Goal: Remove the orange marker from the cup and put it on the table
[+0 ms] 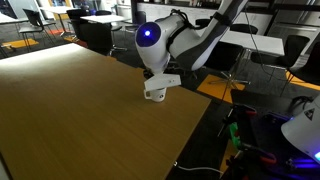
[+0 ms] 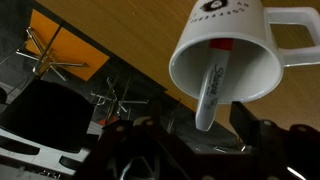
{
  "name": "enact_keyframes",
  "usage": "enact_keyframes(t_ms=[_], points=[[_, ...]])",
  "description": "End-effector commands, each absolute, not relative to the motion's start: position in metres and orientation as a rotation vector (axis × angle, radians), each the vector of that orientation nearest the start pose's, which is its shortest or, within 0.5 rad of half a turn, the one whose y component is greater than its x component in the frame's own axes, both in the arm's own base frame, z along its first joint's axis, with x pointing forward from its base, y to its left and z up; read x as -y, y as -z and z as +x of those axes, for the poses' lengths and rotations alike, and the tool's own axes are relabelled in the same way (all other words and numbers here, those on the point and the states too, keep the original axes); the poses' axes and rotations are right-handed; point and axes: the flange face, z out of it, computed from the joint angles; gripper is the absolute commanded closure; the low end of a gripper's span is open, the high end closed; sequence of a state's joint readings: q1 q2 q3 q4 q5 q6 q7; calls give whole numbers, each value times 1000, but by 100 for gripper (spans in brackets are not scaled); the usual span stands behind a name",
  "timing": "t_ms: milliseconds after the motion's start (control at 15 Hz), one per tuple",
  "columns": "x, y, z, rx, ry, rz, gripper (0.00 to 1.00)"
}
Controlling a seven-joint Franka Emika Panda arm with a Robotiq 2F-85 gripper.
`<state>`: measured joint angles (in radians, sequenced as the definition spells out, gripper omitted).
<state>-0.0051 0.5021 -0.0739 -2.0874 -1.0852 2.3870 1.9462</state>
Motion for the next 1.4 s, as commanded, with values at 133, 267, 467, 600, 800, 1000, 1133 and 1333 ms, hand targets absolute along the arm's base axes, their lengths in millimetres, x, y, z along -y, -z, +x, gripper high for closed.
enact_keyframes(t_ms=[133, 267, 467, 600, 800, 1000, 1133, 1333], points=[[44, -159, 570, 1300, -604, 2156, 29], [42, -158, 571, 1298, -620, 2152, 32], [41, -155, 572, 1307, -644, 2139, 34], [42, -153, 571, 1326, -658, 2123, 34], [46, -153, 570, 1384, -700, 2072, 35], [52, -155, 569, 1436, -727, 2034, 34], [57, -156, 568, 1472, -737, 2010, 36], [63, -158, 567, 1519, -754, 1977, 38]])
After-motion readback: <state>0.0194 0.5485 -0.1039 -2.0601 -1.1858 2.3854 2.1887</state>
